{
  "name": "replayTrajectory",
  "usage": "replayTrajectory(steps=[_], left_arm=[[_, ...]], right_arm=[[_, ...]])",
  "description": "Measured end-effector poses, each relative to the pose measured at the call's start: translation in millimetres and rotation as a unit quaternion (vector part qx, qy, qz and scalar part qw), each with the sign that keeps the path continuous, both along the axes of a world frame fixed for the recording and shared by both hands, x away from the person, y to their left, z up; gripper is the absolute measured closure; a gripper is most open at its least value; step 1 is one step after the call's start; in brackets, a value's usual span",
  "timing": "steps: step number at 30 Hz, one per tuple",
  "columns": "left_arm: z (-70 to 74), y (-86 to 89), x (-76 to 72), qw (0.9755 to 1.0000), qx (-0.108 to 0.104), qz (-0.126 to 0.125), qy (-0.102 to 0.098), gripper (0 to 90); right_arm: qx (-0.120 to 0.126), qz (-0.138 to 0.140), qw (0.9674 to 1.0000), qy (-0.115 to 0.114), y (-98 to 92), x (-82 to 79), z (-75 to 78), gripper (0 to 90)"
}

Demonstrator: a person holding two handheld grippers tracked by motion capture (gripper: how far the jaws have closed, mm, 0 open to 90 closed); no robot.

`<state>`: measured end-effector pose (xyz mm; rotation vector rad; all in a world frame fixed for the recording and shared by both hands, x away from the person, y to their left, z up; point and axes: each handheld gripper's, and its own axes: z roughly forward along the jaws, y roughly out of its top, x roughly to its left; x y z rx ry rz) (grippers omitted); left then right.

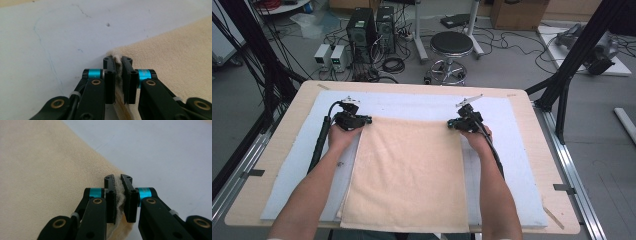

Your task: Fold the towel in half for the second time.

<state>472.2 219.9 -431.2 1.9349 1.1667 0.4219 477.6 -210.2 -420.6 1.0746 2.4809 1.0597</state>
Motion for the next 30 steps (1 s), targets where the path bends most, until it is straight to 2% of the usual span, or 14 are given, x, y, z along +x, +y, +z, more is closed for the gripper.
replayTrajectory(steps=[1,2,4,9,11,14,16,18,21,23,25,30], left_arm=[[3.4,0.9,1.0,0.9999,-0.008,0.005,-0.004,83.8],[5.7,0.5,2.3,0.9999,-0.010,0.006,-0.005,84.2],[15.0,-2.1,5.4,0.9997,-0.010,0.007,-0.019,84.9],[36.9,-4.0,10.9,0.9988,-0.017,0.007,-0.046,85.7],[39.6,-2.6,12.6,0.9989,-0.014,0.004,-0.045,85.7],[39.0,0.0,13.5,0.9991,-0.009,0.007,-0.041,85.6],[39.7,2.4,13.6,0.9989,-0.003,0.006,-0.046,85.6],[40.9,3.7,13.4,0.9987,-0.008,0.007,-0.050,85.7],[42.1,5.6,12.3,0.9986,-0.021,-0.001,-0.048,85.6],[43.9,7.0,9.7,0.9985,-0.023,-0.010,-0.049,85.5],[47.3,9.2,3.8,0.9979,-0.024,-0.023,-0.055,85.5],[52.7,15.3,-15.5,0.9962,-0.031,-0.048,-0.065,85.4]], right_arm=[[0.005,-0.003,1.0000,-0.006,-1.5,-0.2,2.3,84.0],[0.009,-0.010,0.9998,-0.018,-3.8,-0.5,6.4,84.1],[0.015,-0.017,0.9991,-0.035,-7.3,-1.2,12.0,84.2],[0.043,-0.034,0.9965,-0.063,-16.8,-3.1,22.1,84.1],[0.056,-0.031,0.9959,-0.064,-18.3,-4.2,23.8,84.0],[0.056,-0.021,0.9966,-0.056,-14.4,-6.4,24.1,83.6],[0.053,-0.011,0.9969,-0.056,-11.6,-7.9,24.7,83.6],[0.047,-0.003,0.9969,-0.062,-9.6,-9.8,27.0,83.6],[0.057,0.001,0.9964,-0.063,-11.7,-11.2,29.6,83.3],[0.065,0.008,0.9964,-0.055,-14.1,-13.7,31.7,82.8],[0.060,0.019,0.9961,-0.062,-15.3,-17.5,35.8,82.6],[0.074,0.036,0.9940,-0.072,-19.1,-30.9,47.5,82.4]])
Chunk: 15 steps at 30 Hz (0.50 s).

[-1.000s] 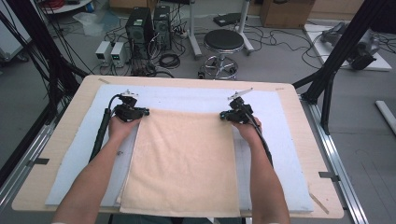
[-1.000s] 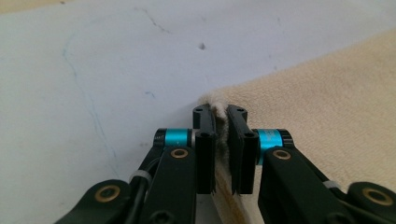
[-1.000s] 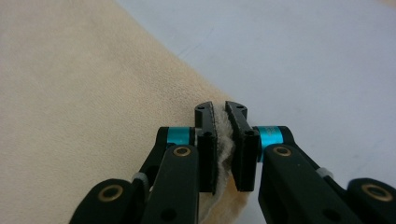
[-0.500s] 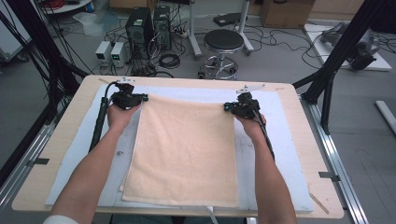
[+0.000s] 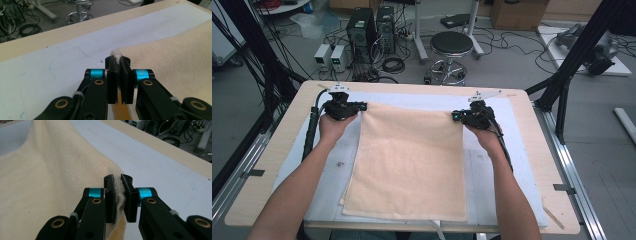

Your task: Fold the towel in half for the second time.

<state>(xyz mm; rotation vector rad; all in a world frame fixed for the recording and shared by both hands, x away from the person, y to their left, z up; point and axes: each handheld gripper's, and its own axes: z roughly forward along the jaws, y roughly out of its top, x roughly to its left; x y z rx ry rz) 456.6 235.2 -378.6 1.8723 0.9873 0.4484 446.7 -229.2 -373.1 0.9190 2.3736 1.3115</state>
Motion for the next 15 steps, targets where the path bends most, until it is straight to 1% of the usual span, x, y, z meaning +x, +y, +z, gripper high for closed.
replayTrajectory(steps=[2,3,4,5,6,8,9,10,12,13,14,15], left_arm=[[1.6,3.9,-9.7,0.9999,-0.009,-0.008,-0.007,85.4],[2.6,6.0,-14.5,0.9998,-0.010,-0.013,-0.012,85.3],[3.7,7.7,-20.3,0.9996,-0.012,-0.018,-0.017,85.3],[4.5,8.9,-23.6,0.9995,-0.015,-0.021,-0.017,85.2],[5.1,9.6,-28.4,0.9994,-0.021,-0.022,-0.019,85.2],[6.7,11.6,-37.5,0.9991,-0.017,-0.032,-0.023,85.1],[6.8,12.0,-43.8,0.9988,-0.021,-0.035,-0.027,85.1],[6.8,12.9,-48.7,0.9986,-0.021,-0.040,-0.028,85.1],[6.9,14.6,-57.9,0.9983,-0.021,-0.048,-0.025,85.0],[6.1,15.5,-66.3,0.9979,-0.024,-0.049,-0.034,85.0],[5.5,16.7,-72.4,0.9977,-0.022,-0.054,-0.035,85.0],[4.4,17.6,-78.5,0.9974,-0.027,-0.056,-0.036,84.9]], right_arm=[[0.005,0.010,0.9999,0.000,-1.2,-6.3,2.7,82.0],[0.004,0.016,0.9998,-0.006,-2.0,-9.3,3.9,81.8],[0.007,0.020,0.9997,-0.007,-2.6,-13.4,5.4,81.7],[0.012,0.026,0.9995,-0.013,-3.5,-17.7,7.1,81.7],[0.015,0.029,0.9994,-0.012,-3.6,-21.2,8.1,81.7],[0.017,0.038,0.9990,-0.017,-3.8,-31.5,10.1,81.7],[0.014,0.042,0.9989,-0.019,-3.8,-35.2,10.4,81.7],[0.015,0.047,0.9986,-0.021,-4.3,-40.7,10.4,81.7],[0.016,0.053,0.9982,-0.025,-5.4,-50.3,10.2,81.4],[0.015,0.056,0.9979,-0.027,-5.8,-53.6,10.1,81.3],[0.015,0.062,0.9975,-0.030,-6.1,-60.2,10.8,81.2],[0.012,0.066,0.9971,-0.034,-6.3,-65.8,11.8,81.2]])
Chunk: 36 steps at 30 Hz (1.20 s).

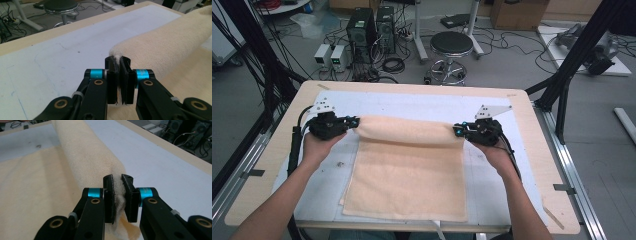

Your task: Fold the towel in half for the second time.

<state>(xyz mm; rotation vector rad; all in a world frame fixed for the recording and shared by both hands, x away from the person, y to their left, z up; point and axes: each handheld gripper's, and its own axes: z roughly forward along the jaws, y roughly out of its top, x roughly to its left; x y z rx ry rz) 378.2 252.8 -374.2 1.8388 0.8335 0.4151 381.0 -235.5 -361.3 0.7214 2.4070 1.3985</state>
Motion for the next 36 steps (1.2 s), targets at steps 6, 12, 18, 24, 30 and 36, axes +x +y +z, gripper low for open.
replayTrajectory(steps=[6,12,18,24,30,36], left_arm=[[-7.6,6.0,-41.0,0.9998,0.001,-0.019,-0.007,84.2],[-22.0,9.9,-81.1,0.9992,0.007,-0.040,0.004,84.0],[-32.6,12.9,-113.3,0.9976,0.030,-0.061,0.018,83.0],[-37.5,17.0,-122.2,0.9964,0.049,-0.065,0.027,67.3],[-38.6,2.8,-114.1,0.9924,0.052,-0.109,0.026,55.7],[-48.8,-11.3,-107.6,0.9820,0.080,-0.165,0.046,52.0]], right_arm=[[0.004,0.031,0.9994,-0.016,-0.4,-35.6,1.7,80.4],[0.000,0.049,0.9987,-0.016,-3.5,-73.7,-15.1,79.7],[-0.030,0.069,0.9971,0.008,-5.4,-103.1,-42.5,79.3],[-0.047,0.080,0.9955,0.020,-12.1,-117.9,-51.1,60.1],[-0.042,0.076,0.9962,0.009,-12.5,-115.1,-43.9,52.8],[-0.089,0.114,0.9893,0.010,9.5,-107.1,-54.5,51.0]])
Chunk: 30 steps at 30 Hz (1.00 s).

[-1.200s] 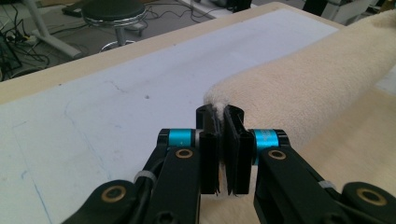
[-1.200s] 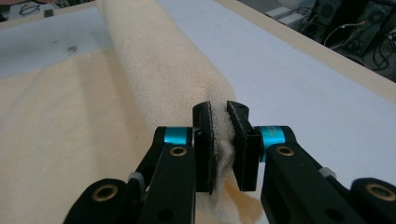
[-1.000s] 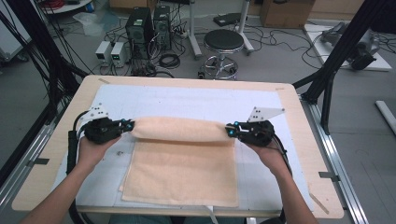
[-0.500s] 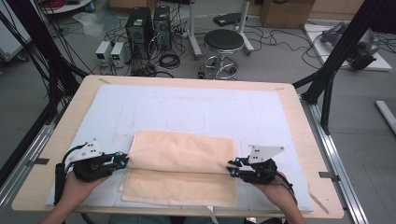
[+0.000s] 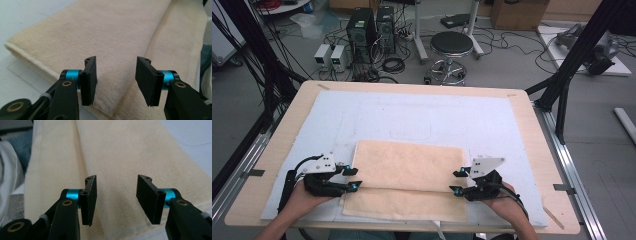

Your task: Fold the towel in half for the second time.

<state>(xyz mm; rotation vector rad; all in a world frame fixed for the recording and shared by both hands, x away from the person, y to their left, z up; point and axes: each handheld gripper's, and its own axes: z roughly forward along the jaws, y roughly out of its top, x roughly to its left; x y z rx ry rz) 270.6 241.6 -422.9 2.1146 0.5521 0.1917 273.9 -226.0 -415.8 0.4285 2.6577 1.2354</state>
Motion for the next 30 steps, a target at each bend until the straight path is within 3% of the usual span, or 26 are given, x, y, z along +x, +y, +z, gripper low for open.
replayTrajectory(steps=[4,8,10,17,20,23,25,27,30], left_arm=[[-8.2,-1.7,3.4,0.9996,0.025,-0.010,0.008,59.1],[-7.2,-2.5,5.3,0.9994,0.033,-0.011,0.003,75.9],[-4.9,-2.4,5.9,0.9996,0.029,-0.007,0.004,81.6],[8.9,5.3,-4.0,0.9999,0.002,0.009,-0.011,82.2],[12.2,8.2,-14.0,0.9999,0.000,0.002,-0.012,82.4],[11.2,11.5,-25.1,0.9999,-0.004,-0.015,0.000,81.9],[10.8,13.1,-29.9,0.9995,-0.007,-0.031,0.009,74.4],[13.2,13.3,-29.2,0.9995,-0.012,-0.028,0.009,63.0],[18.6,13.1,-16.8,0.9998,-0.017,-0.009,0.000,56.3]], right_arm=[[-0.021,0.012,0.9996,0.015,6.1,2.5,-13.6,60.3],[-0.003,-0.003,0.9998,0.018,4.2,5.4,-15.5,78.2],[0.002,-0.007,0.9996,0.026,3.9,7.1,-14.1,81.4],[0.027,0.000,0.9989,0.039,2.7,2.5,5.5,83.0],[0.031,0.017,0.9987,0.036,3.3,-6.1,12.8,83.1],[0.035,0.037,0.9973,0.053,2.8,-17.1,12.0,82.0],[0.040,0.063,0.9940,0.080,1.6,-22.0,6.6,69.3],[0.052,0.060,0.9923,0.095,-1.4,-21.9,5.1,60.2],[0.074,0.034,0.9933,0.082,-8.4,-12.4,8.3,53.4]])
